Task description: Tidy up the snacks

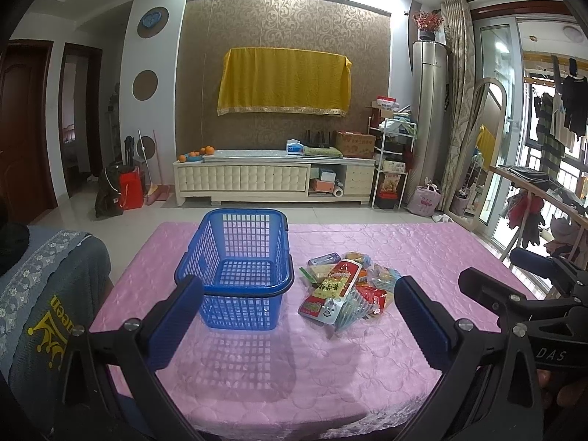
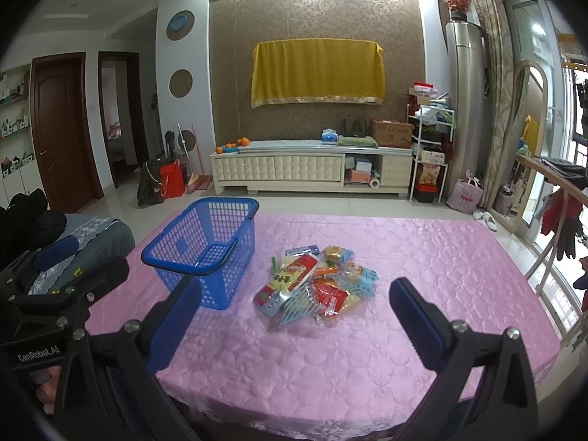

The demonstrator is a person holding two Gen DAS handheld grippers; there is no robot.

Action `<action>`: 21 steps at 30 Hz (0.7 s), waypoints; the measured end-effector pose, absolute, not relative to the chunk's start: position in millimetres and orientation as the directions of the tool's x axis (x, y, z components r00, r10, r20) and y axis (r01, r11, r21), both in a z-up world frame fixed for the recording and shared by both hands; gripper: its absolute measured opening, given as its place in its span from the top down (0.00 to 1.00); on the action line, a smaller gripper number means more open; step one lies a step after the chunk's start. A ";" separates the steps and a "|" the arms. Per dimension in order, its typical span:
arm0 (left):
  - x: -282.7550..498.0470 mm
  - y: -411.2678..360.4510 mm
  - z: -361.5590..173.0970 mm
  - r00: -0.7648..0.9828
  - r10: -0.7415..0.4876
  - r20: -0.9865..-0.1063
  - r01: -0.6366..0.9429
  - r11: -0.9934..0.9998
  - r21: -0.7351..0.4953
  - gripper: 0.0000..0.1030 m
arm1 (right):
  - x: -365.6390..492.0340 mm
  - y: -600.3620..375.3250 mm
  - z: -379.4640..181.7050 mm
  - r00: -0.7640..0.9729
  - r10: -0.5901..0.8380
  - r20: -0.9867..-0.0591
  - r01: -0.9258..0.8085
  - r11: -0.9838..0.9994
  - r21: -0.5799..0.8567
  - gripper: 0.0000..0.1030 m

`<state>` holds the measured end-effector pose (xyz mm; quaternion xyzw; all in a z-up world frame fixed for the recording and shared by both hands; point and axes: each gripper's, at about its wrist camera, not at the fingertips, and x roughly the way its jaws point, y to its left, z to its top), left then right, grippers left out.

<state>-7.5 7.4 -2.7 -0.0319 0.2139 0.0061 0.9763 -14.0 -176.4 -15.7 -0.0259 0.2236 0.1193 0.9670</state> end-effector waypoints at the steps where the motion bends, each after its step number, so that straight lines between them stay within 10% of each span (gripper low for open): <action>1: -7.9 7.0 -2.5 0.909 -0.002 -0.418 -0.025 0.998 -0.060 0.00 | -14.0 -176.5 -15.7 0.871 0.219 -0.440 -0.242 0.970 0.004 0.00; 21: 28.7 -8.9 4.6 0.889 -0.059 -0.454 0.045 0.998 -0.042 0.00 | 9.3 -191.2 -4.0 0.875 0.211 -0.436 -0.239 0.971 -0.009 0.00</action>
